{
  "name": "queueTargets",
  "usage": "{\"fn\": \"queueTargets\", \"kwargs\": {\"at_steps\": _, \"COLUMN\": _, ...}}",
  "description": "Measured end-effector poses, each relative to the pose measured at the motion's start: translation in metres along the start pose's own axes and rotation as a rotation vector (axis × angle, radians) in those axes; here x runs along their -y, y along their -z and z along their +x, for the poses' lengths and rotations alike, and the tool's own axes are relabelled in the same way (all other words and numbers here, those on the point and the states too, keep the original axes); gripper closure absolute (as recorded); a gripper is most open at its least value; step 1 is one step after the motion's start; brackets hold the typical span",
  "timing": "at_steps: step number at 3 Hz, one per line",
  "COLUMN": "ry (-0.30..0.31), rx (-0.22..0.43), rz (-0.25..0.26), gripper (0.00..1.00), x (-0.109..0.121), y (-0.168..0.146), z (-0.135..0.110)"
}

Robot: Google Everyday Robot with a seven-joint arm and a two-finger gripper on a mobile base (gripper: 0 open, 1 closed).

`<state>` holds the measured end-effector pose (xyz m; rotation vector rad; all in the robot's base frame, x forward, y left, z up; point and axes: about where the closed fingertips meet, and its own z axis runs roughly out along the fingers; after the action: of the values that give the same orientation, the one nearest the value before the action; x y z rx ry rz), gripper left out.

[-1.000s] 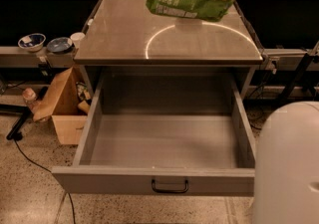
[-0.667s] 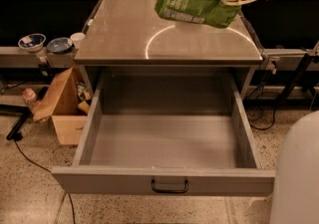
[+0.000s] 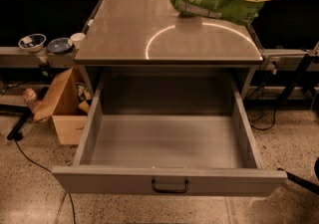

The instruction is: Place green rice chip bag into top drawer

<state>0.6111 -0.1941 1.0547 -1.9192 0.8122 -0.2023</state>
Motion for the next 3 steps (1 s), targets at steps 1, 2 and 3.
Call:
{"fn": "queueTargets", "kwargs": {"at_steps": 1, "ry": 0.058, "rx": -0.167, "rz": 0.043, "gripper": 1.0, "x": 0.002, "y": 0.028, "z": -0.035}}
{"fn": "queueTargets", "kwargs": {"at_steps": 2, "ry": 0.051, "rx": -0.274, "rz": 0.003, "gripper": 1.0, "x": -0.022, "y": 0.013, "z": -0.045}}
{"fn": "queueTargets", "kwargs": {"at_steps": 3, "ry": 0.025, "rx": -0.255, "rz": -0.055, "gripper": 1.0, "x": -0.054, "y": -0.01, "z": -0.044}}
